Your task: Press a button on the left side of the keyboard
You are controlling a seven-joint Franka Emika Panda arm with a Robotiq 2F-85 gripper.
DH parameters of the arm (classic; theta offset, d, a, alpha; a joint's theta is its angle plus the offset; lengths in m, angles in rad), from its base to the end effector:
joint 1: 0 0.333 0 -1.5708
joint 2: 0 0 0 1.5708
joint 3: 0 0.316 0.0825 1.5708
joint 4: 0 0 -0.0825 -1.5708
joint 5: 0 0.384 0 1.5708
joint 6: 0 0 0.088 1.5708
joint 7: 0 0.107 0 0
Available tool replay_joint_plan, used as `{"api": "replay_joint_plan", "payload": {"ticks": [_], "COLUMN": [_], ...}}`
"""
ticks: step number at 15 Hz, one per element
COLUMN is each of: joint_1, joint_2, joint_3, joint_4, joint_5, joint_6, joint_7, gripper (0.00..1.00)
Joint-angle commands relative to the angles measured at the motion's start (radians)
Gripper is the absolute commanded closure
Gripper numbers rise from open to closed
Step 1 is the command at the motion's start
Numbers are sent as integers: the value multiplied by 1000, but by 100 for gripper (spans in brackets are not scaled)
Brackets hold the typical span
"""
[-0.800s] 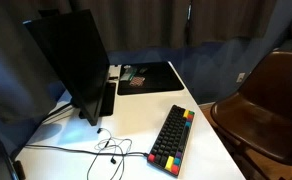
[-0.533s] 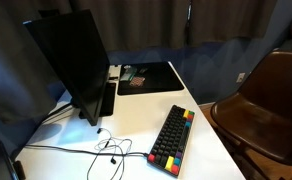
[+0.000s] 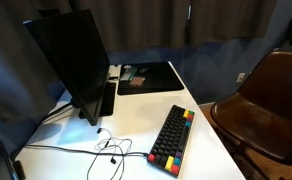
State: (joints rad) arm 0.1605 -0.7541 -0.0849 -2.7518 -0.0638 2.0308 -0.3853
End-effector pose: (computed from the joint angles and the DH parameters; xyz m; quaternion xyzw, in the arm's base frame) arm 0.3186 0.0221 0.4310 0.9675 0.2524 0.0159 0.0021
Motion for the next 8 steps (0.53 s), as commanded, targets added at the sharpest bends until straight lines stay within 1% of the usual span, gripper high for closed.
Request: {"api": "replay_joint_plan", "payload": {"ticks": [1,3,5,8], "joint_1": [173,274,365,458], "joint_2": [108,193,298,447], "joint_3": [97,148,192,253], "joint_4": [5,21,45,88], "joint_5": [120,191,258,319], "joint_6": [108,205,329,477], "joint_7": [-15,-32,-51,-55], "gripper": [0,0,0,0]}}
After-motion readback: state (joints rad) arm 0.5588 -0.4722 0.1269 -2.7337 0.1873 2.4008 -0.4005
